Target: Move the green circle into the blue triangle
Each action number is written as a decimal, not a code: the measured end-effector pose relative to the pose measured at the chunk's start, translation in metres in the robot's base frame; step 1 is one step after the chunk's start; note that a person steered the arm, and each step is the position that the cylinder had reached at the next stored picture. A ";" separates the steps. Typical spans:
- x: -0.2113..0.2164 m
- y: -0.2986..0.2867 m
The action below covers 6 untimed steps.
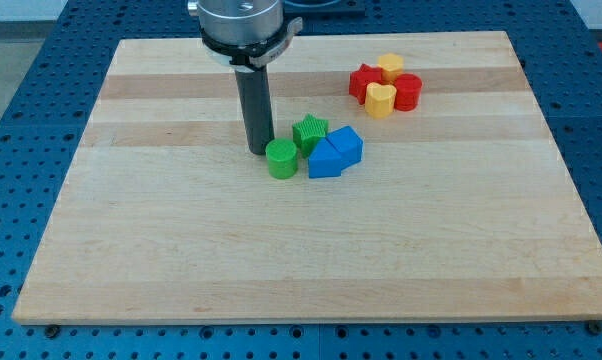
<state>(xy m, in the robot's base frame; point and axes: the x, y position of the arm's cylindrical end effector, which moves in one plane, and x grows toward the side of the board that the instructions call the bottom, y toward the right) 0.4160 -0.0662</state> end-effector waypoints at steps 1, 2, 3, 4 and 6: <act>0.006 0.000; 0.023 -0.012; 0.045 -0.013; 0.047 -0.013; 0.038 0.005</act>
